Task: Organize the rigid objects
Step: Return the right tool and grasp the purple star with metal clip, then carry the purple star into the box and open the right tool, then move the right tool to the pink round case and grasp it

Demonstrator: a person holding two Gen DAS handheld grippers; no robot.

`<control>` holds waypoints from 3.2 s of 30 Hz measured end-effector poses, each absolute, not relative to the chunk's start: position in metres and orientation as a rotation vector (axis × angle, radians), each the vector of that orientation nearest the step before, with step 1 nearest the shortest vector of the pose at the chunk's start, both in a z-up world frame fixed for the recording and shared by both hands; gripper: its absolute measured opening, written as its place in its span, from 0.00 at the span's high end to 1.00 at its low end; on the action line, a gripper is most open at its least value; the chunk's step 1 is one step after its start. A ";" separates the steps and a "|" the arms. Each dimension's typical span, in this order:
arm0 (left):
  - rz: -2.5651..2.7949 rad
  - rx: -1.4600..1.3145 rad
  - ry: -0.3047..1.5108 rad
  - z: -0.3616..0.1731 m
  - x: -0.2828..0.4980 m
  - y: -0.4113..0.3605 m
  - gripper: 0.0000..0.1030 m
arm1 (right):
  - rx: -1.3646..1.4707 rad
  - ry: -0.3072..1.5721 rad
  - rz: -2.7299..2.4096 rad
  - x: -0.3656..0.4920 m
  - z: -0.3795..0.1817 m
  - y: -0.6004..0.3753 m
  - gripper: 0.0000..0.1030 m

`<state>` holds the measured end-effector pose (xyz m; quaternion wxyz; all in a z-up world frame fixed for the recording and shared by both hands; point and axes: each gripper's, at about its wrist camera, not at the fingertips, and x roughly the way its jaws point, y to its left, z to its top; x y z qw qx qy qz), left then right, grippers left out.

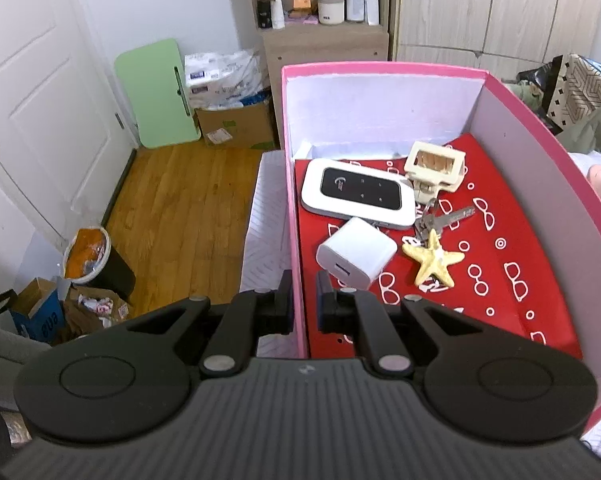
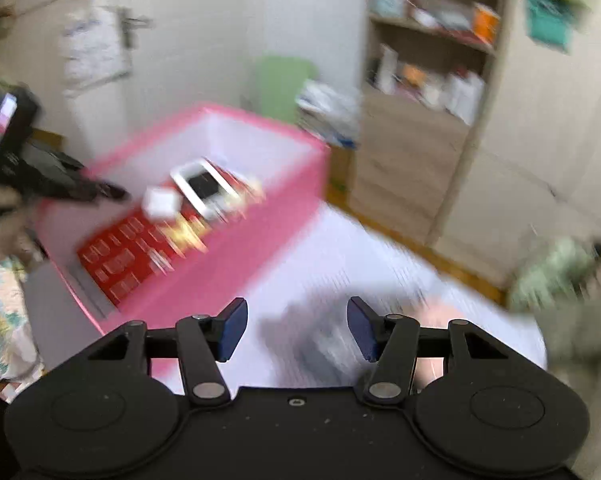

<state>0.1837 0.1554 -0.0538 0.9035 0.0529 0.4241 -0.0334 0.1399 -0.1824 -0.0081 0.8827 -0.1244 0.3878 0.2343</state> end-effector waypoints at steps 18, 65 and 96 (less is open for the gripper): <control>-0.069 0.118 0.867 -0.055 0.184 0.154 0.93 | -0.184 1.015 0.379 0.107 -0.107 -0.223 0.43; -0.066 0.133 0.844 -0.055 0.180 0.153 0.93 | -0.657 0.799 0.777 0.231 -0.045 -0.019 0.70; -0.062 0.147 0.836 -0.053 0.176 0.153 0.93 | -0.159 0.650 0.475 0.170 0.017 -0.182 0.44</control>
